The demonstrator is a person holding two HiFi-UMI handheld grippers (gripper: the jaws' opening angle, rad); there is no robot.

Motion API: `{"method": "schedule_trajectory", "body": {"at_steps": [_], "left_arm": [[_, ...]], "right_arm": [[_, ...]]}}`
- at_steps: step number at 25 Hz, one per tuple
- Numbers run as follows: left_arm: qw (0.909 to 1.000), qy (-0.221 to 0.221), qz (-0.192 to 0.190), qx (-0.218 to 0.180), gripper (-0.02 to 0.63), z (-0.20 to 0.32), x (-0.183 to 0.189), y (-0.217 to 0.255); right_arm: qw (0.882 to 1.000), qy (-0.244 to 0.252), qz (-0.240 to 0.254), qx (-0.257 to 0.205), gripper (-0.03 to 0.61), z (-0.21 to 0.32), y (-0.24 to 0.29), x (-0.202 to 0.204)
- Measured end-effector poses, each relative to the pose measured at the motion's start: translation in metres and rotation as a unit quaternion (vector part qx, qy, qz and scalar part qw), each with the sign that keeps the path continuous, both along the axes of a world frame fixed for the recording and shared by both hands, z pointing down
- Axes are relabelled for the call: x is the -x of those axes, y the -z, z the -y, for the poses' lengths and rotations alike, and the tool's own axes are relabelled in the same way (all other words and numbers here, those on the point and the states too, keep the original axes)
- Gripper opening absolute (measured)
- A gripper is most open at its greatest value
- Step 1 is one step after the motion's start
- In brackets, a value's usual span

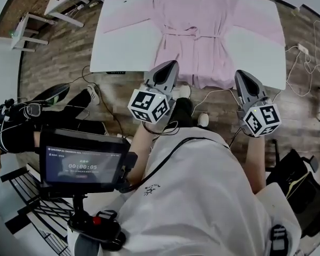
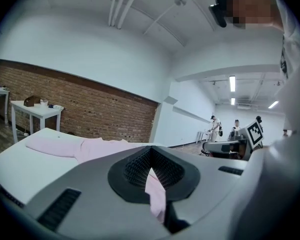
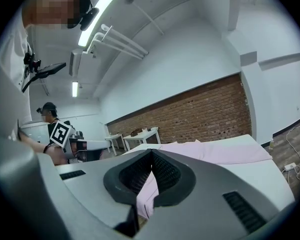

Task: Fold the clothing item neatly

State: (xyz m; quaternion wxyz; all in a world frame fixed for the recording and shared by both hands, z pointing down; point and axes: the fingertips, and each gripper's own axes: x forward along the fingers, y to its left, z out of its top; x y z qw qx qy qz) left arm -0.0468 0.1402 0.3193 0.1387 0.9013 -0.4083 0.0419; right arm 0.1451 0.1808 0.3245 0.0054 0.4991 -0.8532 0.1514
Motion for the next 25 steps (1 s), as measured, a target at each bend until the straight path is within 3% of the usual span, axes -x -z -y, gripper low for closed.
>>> {"method": "schedule_trajectory", "body": {"at_steps": [6,12,19,25], "left_arm": [[0.9999,-0.013,-0.001,0.001,0.002,0.079,0.007,-0.007],[0.9988,-0.045,0.016,-0.005,0.003,0.120,0.008,-0.011],[0.9956,-0.091,0.017,0.016,0.002,0.198,0.005,-0.027],[0.9908,-0.131,0.025,0.022,0.003,0.224,-0.018,-0.036]], "right_arm": [[1.000,-0.010,-0.005,0.010,0.003,0.073,-0.006,0.013],[0.999,-0.030,-0.010,0.002,0.003,0.114,0.000,0.019],[0.996,-0.092,-0.014,0.015,0.003,0.176,-0.005,0.015],[0.988,-0.150,-0.014,0.014,0.003,0.188,-0.004,-0.019]]}}
